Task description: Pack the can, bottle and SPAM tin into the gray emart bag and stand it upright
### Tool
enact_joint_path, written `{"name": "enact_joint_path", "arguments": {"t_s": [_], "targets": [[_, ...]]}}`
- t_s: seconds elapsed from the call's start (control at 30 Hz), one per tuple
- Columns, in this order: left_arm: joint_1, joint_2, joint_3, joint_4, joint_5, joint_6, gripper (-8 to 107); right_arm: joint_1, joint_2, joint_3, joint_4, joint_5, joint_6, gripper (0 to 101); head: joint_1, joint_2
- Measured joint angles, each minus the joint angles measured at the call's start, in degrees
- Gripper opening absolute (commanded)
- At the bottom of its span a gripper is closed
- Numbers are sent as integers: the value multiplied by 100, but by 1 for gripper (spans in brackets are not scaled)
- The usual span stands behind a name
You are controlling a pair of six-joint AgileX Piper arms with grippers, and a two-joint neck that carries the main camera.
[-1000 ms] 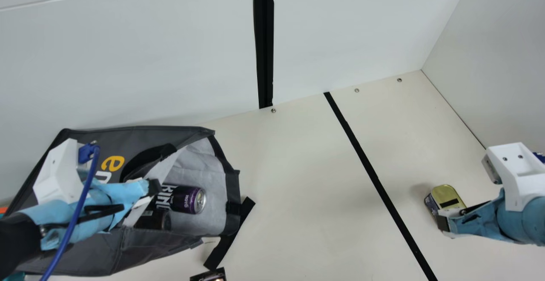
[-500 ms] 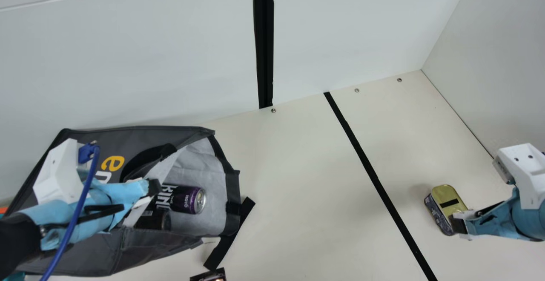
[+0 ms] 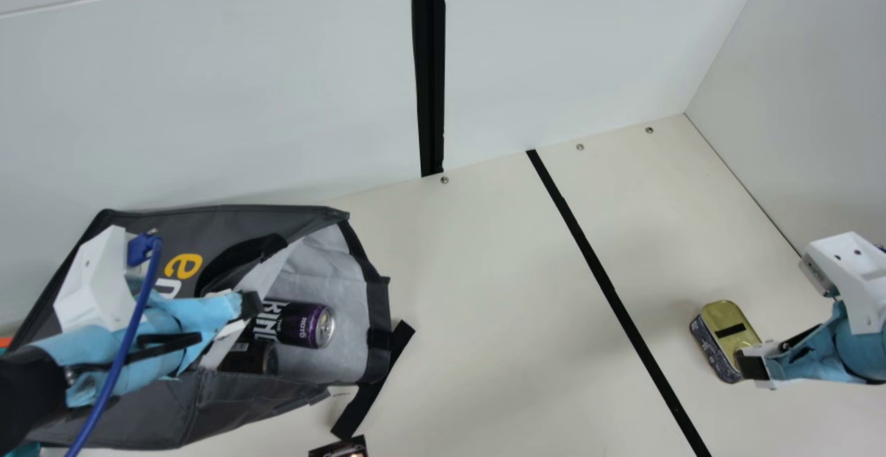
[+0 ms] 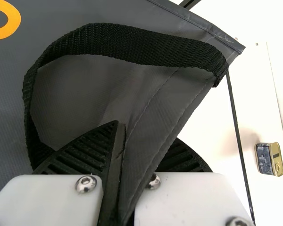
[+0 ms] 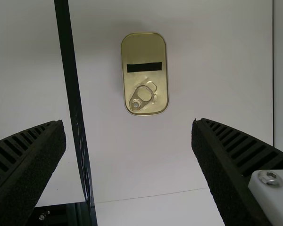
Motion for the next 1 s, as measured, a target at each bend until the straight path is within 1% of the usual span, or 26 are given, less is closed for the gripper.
{"name": "enact_joint_path", "arguments": {"t_s": [0.33,1.0], "targets": [[0,0,0,0,0,0,-8,58,326,-45,17,-32,-178,95,0,0],[0,0,0,0,0,0,-8,311,1118,102,-28,-693,-326,95,0,-9]]}}
